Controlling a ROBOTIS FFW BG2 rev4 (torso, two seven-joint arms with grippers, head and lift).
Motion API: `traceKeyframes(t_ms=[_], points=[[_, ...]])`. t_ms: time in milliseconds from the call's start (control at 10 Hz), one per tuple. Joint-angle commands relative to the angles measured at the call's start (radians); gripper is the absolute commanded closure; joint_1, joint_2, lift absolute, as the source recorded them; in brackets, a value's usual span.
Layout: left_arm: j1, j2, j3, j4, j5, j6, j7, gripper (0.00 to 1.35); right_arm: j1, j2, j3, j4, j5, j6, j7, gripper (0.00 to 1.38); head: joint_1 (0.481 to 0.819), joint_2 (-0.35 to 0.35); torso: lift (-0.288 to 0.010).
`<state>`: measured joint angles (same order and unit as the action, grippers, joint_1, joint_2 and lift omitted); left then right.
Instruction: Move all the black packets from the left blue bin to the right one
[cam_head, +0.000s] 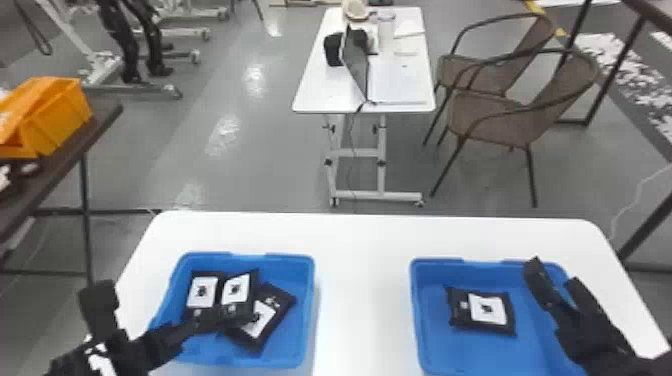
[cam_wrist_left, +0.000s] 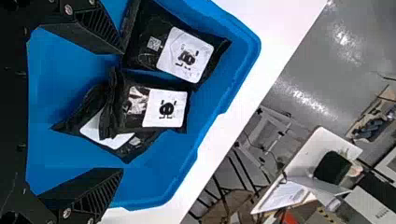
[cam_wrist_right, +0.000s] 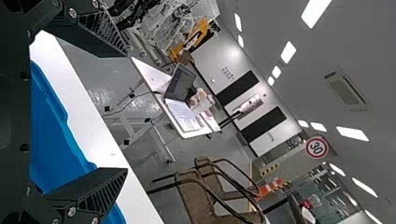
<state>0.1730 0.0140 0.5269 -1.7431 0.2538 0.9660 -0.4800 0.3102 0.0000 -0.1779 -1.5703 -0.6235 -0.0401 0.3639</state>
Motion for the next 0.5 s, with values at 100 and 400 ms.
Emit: traceKeyframes(t_ms=[100, 400], points=[[-0.099, 0.072, -0.084, 0.135, -0.033, 0.014, 0.0, 0.14, 0.001, 0.001, 0.001, 0.009, -0.016, 0.0, 0.006, 0.14, 0.695, 0.087, 0.0], [-0.23, 0.121, -0.16, 0.323, -0.07, 0.045, -0.012, 0.14, 0.0, 0.001, 0.005, 0.018, -0.036, 0.0, 0.018, 0.14, 0.695, 0.071, 0.0]])
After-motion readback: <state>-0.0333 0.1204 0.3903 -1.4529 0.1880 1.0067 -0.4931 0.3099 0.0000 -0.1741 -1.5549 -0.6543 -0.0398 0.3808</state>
